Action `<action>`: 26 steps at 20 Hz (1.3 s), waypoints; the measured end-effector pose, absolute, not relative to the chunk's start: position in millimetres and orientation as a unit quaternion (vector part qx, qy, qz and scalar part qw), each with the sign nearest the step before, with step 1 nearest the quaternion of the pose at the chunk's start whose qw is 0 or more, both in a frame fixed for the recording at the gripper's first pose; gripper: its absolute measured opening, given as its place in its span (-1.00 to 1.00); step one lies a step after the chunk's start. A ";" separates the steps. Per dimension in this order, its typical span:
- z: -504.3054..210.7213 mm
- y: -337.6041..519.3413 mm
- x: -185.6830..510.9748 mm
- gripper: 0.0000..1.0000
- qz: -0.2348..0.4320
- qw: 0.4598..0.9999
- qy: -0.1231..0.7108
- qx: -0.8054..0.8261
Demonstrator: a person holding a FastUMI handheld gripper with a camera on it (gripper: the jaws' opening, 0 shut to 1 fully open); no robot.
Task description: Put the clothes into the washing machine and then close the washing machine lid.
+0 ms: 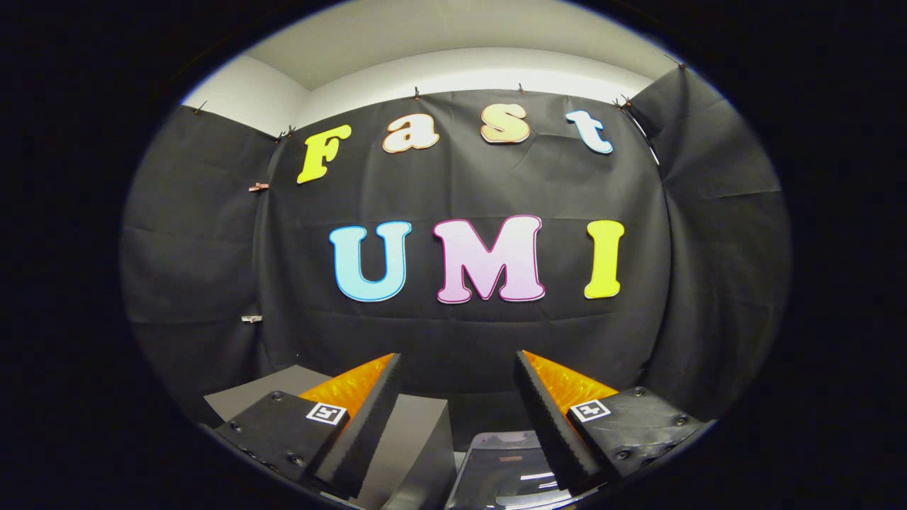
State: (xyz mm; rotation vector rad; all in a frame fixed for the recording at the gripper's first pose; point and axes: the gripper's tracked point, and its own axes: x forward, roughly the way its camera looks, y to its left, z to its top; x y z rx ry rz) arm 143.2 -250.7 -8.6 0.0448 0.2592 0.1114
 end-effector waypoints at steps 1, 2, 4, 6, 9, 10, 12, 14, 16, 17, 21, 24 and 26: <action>-6.6 -249.4 143.3 0.97 0.057 0.990 0.129 0.021; -5.1 -248.5 144.2 0.97 0.059 0.990 0.127 0.019; -7.8 -245.4 143.9 0.97 0.065 0.989 0.129 0.018; -10.1 -245.1 144.2 0.97 0.064 0.989 0.133 0.013; -6.9 -244.2 146.1 0.97 0.063 0.989 0.132 0.019; -5.6 -243.2 147.2 0.97 0.063 0.989 0.129 0.019; -5.6 -241.6 147.6 0.97 0.065 0.989 0.131 0.019; -7.4 -240.8 148.0 0.97 0.063 0.989 0.134 0.022; -5.4 -240.4 148.1 0.97 0.062 0.989 0.134 0.024; -6.3 -239.0 148.5 0.97 0.063 0.989 0.135 0.022; -8.2 -238.3 150.6 0.97 0.064 0.988 0.137 0.019; -10.0 -237.5 150.4 0.97 0.064 0.988 0.142 0.021; -8.8 -238.1 151.5 0.97 0.063 0.988 0.141 0.021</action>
